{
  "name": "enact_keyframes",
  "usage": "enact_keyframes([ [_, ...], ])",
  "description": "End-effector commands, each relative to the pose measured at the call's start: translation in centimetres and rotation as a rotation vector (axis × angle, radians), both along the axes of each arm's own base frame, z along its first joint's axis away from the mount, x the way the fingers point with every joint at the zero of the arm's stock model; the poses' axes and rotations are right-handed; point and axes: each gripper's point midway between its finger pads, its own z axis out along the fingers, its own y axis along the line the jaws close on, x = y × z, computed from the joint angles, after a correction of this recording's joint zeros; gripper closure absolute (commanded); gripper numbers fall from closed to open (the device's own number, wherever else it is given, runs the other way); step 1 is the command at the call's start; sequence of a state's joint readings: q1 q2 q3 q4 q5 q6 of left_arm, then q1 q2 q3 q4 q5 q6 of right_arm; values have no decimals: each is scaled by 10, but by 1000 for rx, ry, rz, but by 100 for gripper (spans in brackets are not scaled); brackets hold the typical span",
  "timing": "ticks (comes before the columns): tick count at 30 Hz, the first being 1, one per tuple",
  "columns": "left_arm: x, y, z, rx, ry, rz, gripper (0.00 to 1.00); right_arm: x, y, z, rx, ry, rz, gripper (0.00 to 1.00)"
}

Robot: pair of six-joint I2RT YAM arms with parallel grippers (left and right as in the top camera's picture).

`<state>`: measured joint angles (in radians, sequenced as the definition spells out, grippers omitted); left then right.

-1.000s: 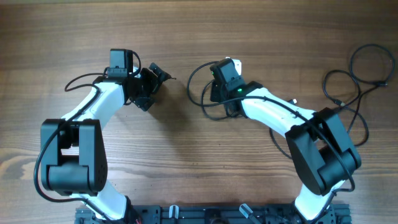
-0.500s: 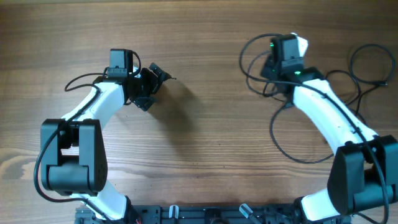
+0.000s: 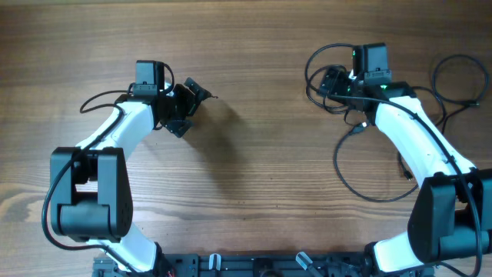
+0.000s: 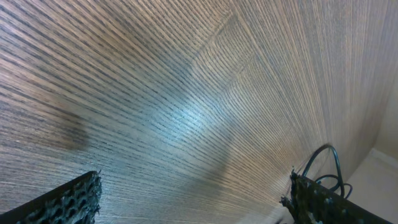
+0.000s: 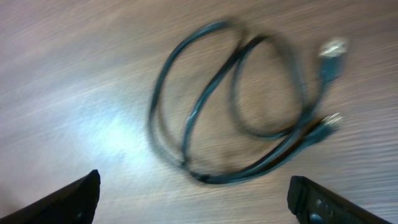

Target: Untangle cables

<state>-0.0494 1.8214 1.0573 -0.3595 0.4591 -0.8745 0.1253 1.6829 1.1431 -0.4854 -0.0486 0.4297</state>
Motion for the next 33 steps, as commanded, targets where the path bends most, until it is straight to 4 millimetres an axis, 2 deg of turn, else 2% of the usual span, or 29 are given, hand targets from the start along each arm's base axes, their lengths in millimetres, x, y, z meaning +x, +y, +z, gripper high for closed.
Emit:
enact_keyframes([
  [1,2,-1,10,-9,-26,-9,0,-5,27,6,105,5,134,0],
  [33,2,-1,10,-9,-26,-9,0,-3,27,8,106,-7,134,0],
])
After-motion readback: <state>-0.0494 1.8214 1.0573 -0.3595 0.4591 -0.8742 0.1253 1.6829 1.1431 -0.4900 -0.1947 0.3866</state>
